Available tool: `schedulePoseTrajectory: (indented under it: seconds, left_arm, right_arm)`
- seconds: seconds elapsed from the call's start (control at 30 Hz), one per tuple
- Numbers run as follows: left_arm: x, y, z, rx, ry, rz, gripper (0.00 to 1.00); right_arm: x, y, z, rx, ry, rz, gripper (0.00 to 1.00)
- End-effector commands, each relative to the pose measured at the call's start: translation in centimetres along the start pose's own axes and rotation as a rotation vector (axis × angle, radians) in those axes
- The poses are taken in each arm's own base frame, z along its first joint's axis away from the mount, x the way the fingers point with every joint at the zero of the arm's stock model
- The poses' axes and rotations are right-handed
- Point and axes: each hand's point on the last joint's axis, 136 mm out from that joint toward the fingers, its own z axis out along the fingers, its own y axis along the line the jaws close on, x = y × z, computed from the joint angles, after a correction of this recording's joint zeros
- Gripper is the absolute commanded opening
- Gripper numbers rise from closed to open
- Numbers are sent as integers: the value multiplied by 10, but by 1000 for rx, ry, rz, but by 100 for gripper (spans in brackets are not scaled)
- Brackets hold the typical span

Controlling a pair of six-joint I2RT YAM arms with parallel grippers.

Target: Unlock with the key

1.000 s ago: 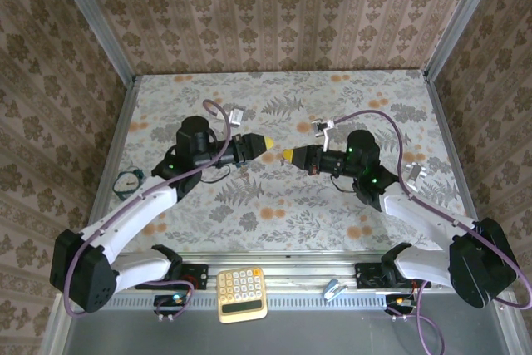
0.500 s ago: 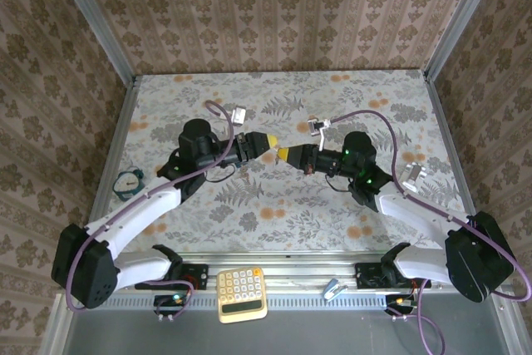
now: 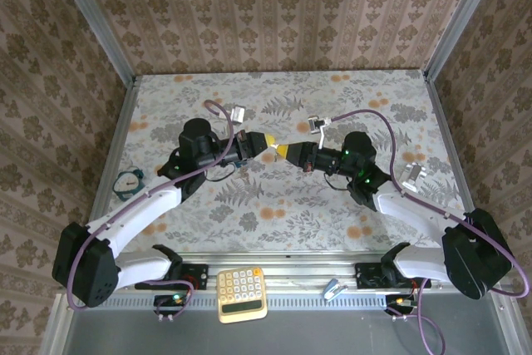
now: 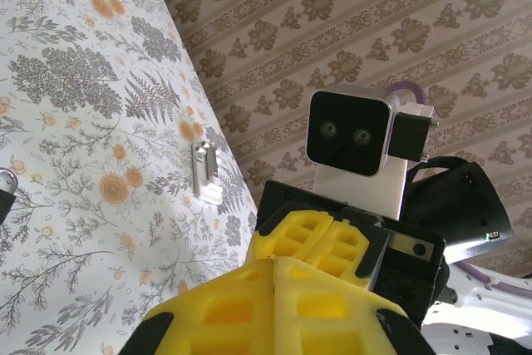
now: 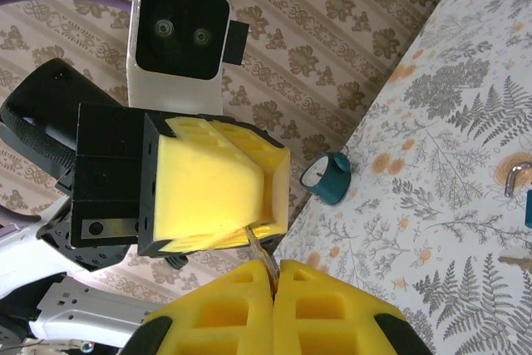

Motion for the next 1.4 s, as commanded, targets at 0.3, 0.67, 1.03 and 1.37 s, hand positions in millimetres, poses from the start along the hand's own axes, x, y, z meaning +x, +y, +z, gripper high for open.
schedulePoseTrajectory:
  seconds: [0.3,0.67,1.03,1.37]
  left_arm:
    - [10,-6,-3,-52,103,78,0]
    - [9,-10,-2,-36,102,73,0]
    - [8,-9,2,-19,102,60,0]
    - [7,-9,2,-23,96,61,0]
  right_arm:
    - [-5,-4,-17,73,-12,-34,45]
    - [-5,8,-8,-14,19,-18,42]
    - [-1,14,-2,-56,56,-19,27]
    - [2,17,-3,-74,71,-23,28]
